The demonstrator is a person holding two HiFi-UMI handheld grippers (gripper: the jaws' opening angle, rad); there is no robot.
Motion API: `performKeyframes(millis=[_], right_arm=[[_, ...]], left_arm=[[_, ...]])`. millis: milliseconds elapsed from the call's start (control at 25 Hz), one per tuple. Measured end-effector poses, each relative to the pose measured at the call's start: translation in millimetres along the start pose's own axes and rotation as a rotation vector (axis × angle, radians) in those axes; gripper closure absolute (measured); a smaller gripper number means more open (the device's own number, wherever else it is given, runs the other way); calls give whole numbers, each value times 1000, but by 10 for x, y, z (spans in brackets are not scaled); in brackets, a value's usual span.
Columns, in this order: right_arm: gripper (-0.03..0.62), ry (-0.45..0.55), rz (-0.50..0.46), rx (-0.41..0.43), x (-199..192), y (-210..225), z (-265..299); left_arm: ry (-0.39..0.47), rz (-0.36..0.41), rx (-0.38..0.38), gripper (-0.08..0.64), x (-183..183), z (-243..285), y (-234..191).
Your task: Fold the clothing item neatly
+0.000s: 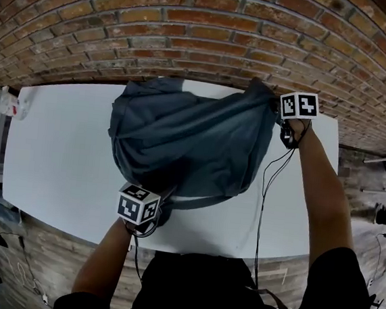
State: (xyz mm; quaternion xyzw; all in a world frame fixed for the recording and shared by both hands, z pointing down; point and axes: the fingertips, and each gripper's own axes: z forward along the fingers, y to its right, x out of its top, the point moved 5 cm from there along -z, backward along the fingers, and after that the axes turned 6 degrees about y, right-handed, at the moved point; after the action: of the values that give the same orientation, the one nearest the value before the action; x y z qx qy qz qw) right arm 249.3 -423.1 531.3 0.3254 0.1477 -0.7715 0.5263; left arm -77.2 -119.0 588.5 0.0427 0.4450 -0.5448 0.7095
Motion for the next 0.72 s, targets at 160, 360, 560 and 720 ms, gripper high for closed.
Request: performKeyframes(millis=[160,360,560,720], right_arm=[[455,52,-96,-82,185,146,106],[376,154,-49,-48,-32,66,-172],[376,163,-57,103,-722,-468,-726],[376,129,-318,214,-1299,-1071,-1048]], left_arm=[[-13,-4,-1,343,-2,-4,-8],[-4,-26,-27,342,18,-16,-7],[130,-18,-69,342,131,-212,43],[171,132,-12,342,151,-492,-39]])
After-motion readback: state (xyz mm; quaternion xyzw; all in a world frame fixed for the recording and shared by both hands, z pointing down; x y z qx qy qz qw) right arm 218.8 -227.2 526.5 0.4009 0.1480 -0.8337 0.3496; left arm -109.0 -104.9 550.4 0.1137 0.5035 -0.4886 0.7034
